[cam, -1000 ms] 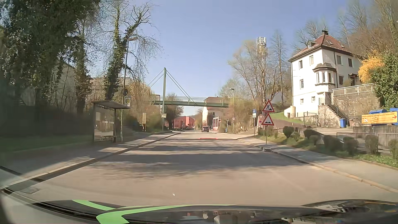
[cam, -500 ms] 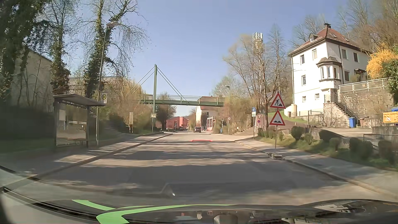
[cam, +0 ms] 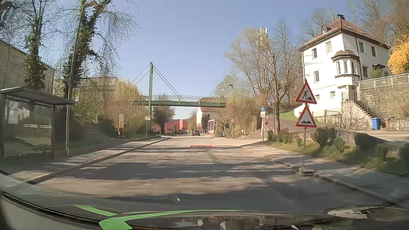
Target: Follow the waypoints while adhering to traffic rules and regulations
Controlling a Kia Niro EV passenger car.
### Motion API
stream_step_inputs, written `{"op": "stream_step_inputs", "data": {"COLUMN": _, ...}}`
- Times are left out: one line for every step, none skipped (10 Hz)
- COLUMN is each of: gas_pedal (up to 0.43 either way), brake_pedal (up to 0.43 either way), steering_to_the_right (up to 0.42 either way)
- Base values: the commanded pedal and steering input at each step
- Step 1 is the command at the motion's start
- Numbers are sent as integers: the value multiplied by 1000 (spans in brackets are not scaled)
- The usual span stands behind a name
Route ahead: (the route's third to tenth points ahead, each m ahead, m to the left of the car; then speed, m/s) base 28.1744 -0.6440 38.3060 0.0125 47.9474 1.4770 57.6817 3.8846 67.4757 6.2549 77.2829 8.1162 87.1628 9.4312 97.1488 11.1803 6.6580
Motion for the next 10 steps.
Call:
{"op": "stream_step_inputs", "data": {"gas_pedal": 0, "brake_pedal": 0, "steering_to_the_right": 19}}
{"op": "stream_step_inputs", "data": {"gas_pedal": 0, "brake_pedal": 0, "steering_to_the_right": 18}}
{"op": "stream_step_inputs", "data": {"gas_pedal": 0, "brake_pedal": 0, "steering_to_the_right": 17}}
{"op": "stream_step_inputs", "data": {"gas_pedal": 0, "brake_pedal": 0, "steering_to_the_right": 16}}
{"op": "stream_step_inputs", "data": {"gas_pedal": 0, "brake_pedal": 0, "steering_to_the_right": 16}}
{"op": "stream_step_inputs", "data": {"gas_pedal": 0, "brake_pedal": 0, "steering_to_the_right": 16}}
{"op": "stream_step_inputs", "data": {"gas_pedal": 0, "brake_pedal": 0, "steering_to_the_right": 15}}
{"op": "stream_step_inputs", "data": {"gas_pedal": 0, "brake_pedal": 0, "steering_to_the_right": 12}}
{"op": "stream_step_inputs", "data": {"gas_pedal": 0, "brake_pedal": 0, "steering_to_the_right": 9}}
{"op": "stream_step_inputs", "data": {"gas_pedal": 0, "brake_pedal": 0, "steering_to_the_right": 7}}
